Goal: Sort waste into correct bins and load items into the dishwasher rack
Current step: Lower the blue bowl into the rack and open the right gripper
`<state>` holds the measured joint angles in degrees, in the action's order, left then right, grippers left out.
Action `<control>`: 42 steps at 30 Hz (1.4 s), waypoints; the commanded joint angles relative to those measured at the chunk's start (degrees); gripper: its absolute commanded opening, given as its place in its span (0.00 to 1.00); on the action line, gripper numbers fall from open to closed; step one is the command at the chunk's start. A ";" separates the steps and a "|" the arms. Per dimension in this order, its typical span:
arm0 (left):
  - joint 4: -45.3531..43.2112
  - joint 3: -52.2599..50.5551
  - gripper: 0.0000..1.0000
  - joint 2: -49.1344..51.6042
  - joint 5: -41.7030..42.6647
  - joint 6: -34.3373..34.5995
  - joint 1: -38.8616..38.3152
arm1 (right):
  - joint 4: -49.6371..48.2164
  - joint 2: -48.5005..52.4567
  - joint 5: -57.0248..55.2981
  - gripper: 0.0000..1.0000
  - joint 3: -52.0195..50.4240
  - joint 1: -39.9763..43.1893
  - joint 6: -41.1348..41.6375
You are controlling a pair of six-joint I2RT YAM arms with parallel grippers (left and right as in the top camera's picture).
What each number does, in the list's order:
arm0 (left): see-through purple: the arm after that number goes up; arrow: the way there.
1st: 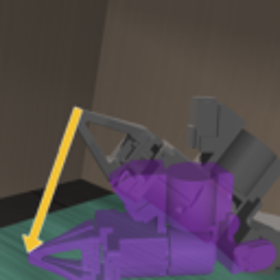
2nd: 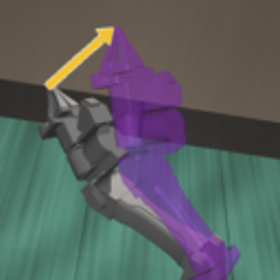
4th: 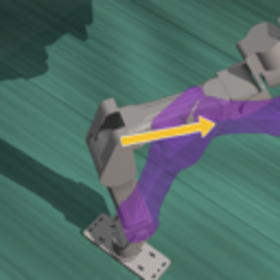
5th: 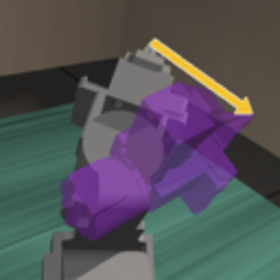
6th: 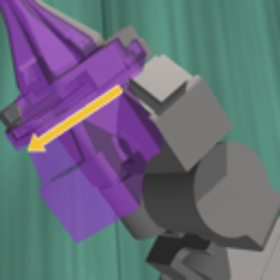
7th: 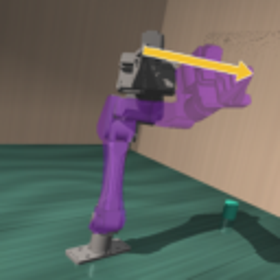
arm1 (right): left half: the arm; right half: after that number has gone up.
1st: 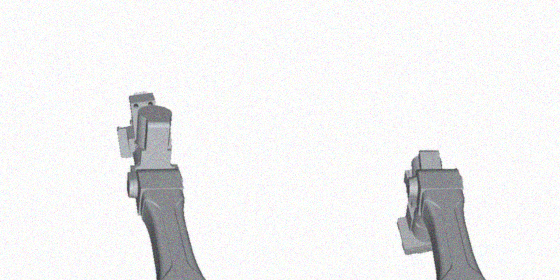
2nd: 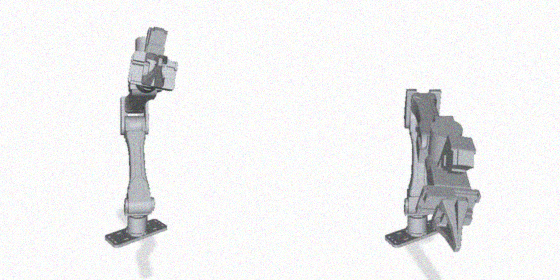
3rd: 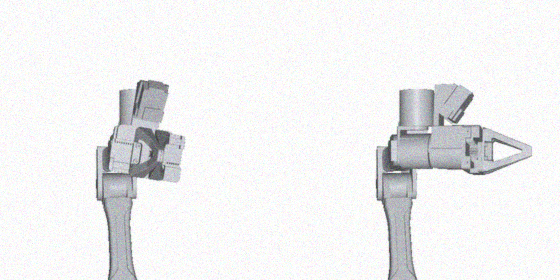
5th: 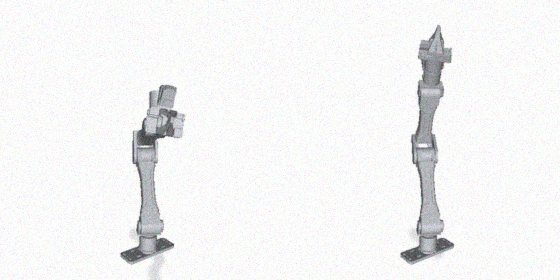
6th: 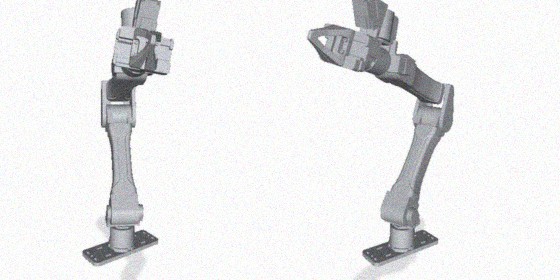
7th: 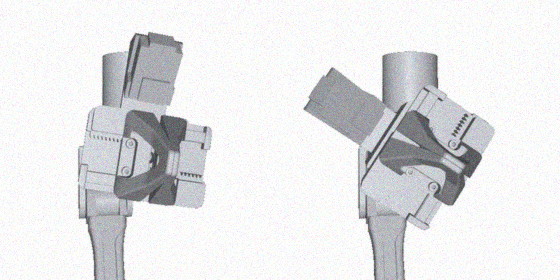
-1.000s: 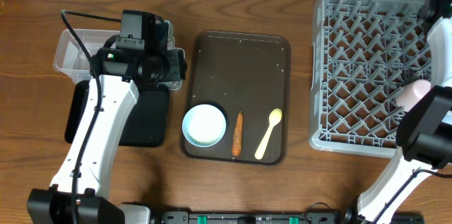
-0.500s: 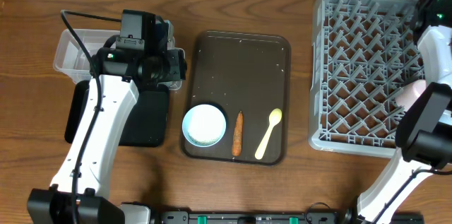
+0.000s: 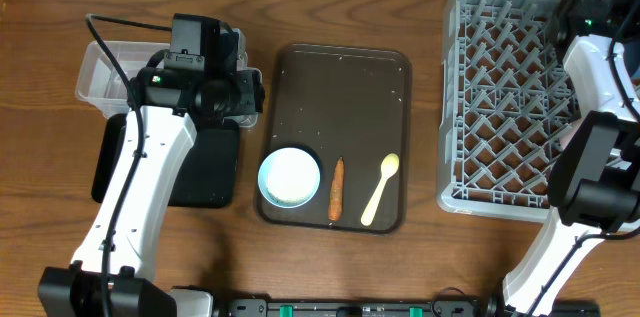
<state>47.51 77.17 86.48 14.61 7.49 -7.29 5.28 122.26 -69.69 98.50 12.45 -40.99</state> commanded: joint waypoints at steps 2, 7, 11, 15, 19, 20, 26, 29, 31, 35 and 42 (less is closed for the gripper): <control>0.04 -0.13 0.54 -0.02 -0.35 0.24 -0.02 | 3.13 -0.17 1.03 0.61 0.04 -1.27 4.74; 0.02 -0.13 0.54 -0.02 -0.35 0.24 -0.02 | 15.32 -3.69 13.66 0.67 0.07 -2.95 16.35; 0.04 -0.13 0.54 -0.02 -0.35 0.24 -0.02 | 20.61 -8.09 25.24 0.71 0.04 -3.48 21.77; 0.04 -0.13 0.54 -0.02 -0.35 0.24 -0.02 | 21.14 -12.61 28.13 0.74 0.07 -4.07 21.70; 0.07 -0.13 0.54 -0.02 -0.35 0.24 -0.02 | 21.79 -16.59 28.17 0.74 0.04 -4.63 21.73; 0.07 -0.13 0.54 -0.02 -0.35 0.24 -0.02 | 22.18 -17.33 28.22 0.74 0.07 -4.68 21.81; 0.26 -0.13 0.54 -0.02 -0.35 0.24 -0.02 | 27.21 -21.57 33.73 0.75 0.07 -4.87 25.73; 0.48 -0.13 0.54 -0.02 -0.35 0.24 -0.02 | 29.53 -22.36 37.70 0.75 0.04 -5.05 27.39; 0.50 -0.13 0.54 -0.02 -0.35 0.24 -0.02 | 31.54 -22.60 42.03 0.74 0.04 -5.33 27.82; 0.48 -0.13 0.54 -0.02 -0.35 0.24 -0.02 | 36.30 -22.62 56.46 0.74 0.04 -6.12 27.93; 0.48 -0.13 0.54 -0.02 -0.35 0.24 -0.02 | 43.69 -22.60 84.98 0.74 0.04 -9.66 27.89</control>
<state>47.77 77.17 86.48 14.61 7.49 -7.29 47.29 100.68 -1.89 98.50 4.95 -14.02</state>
